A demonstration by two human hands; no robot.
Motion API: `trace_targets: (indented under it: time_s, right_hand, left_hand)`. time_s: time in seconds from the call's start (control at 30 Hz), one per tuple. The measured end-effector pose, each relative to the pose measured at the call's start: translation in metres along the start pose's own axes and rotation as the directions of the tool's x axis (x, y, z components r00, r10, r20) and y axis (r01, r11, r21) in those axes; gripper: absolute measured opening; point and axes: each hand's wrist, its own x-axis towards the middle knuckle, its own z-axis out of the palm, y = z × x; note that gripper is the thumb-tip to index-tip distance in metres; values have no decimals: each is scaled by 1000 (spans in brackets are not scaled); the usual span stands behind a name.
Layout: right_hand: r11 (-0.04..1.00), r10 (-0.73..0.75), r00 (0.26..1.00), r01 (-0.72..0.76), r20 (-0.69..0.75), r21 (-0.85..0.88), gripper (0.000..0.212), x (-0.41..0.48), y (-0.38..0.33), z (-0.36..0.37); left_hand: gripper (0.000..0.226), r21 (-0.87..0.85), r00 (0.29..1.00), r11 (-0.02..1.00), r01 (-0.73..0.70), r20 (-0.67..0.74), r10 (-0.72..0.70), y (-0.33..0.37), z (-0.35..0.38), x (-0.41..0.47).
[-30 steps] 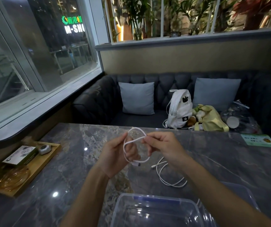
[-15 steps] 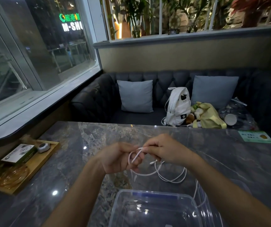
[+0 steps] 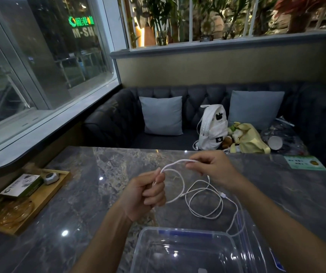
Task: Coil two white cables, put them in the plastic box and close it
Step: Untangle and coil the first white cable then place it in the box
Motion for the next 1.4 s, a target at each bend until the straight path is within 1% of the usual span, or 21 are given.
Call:
trace_targets:
  time_s: [0.13, 0.2, 0.23, 0.37, 0.47, 0.53, 0.63, 0.7, 0.73, 0.8, 0.9, 0.97, 1.0, 1.03, 1.07, 1.1, 1.13, 1.2, 1.23, 1.33, 1.4]
  right_hand:
    - [967, 89, 989, -58, -116, 249, 11, 3, 7, -14]
    - [937, 90, 988, -41, -128, 348, 10, 5, 11, -19]
    - [937, 79, 989, -30, -127, 349, 9, 6, 13, -21]
    - [975, 57, 976, -10, -210, 221, 28, 6, 23, -21]
    - [994, 55, 959, -28, -278, 102, 33, 0, 32, -18]
    - [996, 1, 958, -26, -286, -82, 33, -4, 37, -14]
    - [943, -160, 946, 63, -281, -326, 18, -10, 43, -8]
    - [868, -270, 933, 129, -238, -479, 12, -15, 43, -4]
    - [796, -314, 934, 161, -171, -583, 16, -17, 43, -2]
    - [590, -343, 939, 228, 15, -775, 32, -21, 40, 3]
    - [332, -244, 934, 334, 262, -882, 44, -24, 30, 8]
    - [238, -122, 917, 399, 380, -885, 49, -27, 23, 18]
    - [251, -42, 906, 417, 421, -874, 56, -27, 23, 24]
    - [296, 30, 898, 411, 439, -862, 61, -26, 25, 28]
    - [359, 158, 874, 383, 460, -851, 59, -25, 24, 33]
    - [393, 258, 837, 364, 482, -844, 51, -24, 20, 37]
    - [404, 278, 819, 375, 503, -834, 40, -22, 13, 40]
    - [395, 230, 799, 445, 555, -804, 22, -22, -3, 45]
    - [402, 178, 788, 489, 590, -774, 19, -22, -11, 47]
    - [463, 40, 768, 552, 639, -693, 18, -23, -29, 49]
    - [552, -52, 767, 556, 639, -622, 18, -22, -36, 49]
  left_hand:
    - [23, 39, 999, 998, -51, 15, 51, -2, 7, -4]
    - [23, -32, 998, 999, -39, 40, 40, -2, 11, -5]
    - [24, -77, 999, 997, -26, 40, 29, -2, 11, -6]
    - [22, -203, 998, 979, -29, 46, 39, -2, 8, -10]
    - [24, -238, 996, 970, -55, 52, 69, -2, 8, -12]
    - [30, -258, 996, 964, -64, 49, 79, -2, 7, -14]
    - [44, -307, 990, 950, -47, 114, 86, -2, 3, -16]
    - [52, -303, 989, 952, -50, 119, 89, -1, 1, -16]
    - [54, -293, 990, 954, -64, 99, 96, -1, -1, -16]
    - [50, -253, 992, 961, -114, 22, 123, 1, -4, -13]
    - [22, -235, 978, 950, -203, -88, 187, 1, -8, -10]
    - [16, -320, 966, 913, -254, -121, 227, 0, -11, -8]
    - [22, -340, 959, 899, -274, -160, 232, -1, -12, -7]
    - [25, -323, 947, 899, -296, -221, 233, -3, -14, -5]
    - [25, -275, 929, 909, -314, -287, 234, -5, -16, -3]
    - [25, -211, 906, 922, -324, -349, 239, -7, -17, -1]
    - [28, -146, 884, 934, -326, -397, 246, -10, -18, 1]
    - [35, -53, 861, 951, -306, -441, 253, -15, -18, 3]
    - [36, -20, 864, 958, -287, -438, 249, -16, -18, 4]
    - [36, 66, 877, 973, -222, -423, 228, -17, -14, 7]
    - [31, 69, 891, 976, -207, -398, 217, -16, -10, 8]
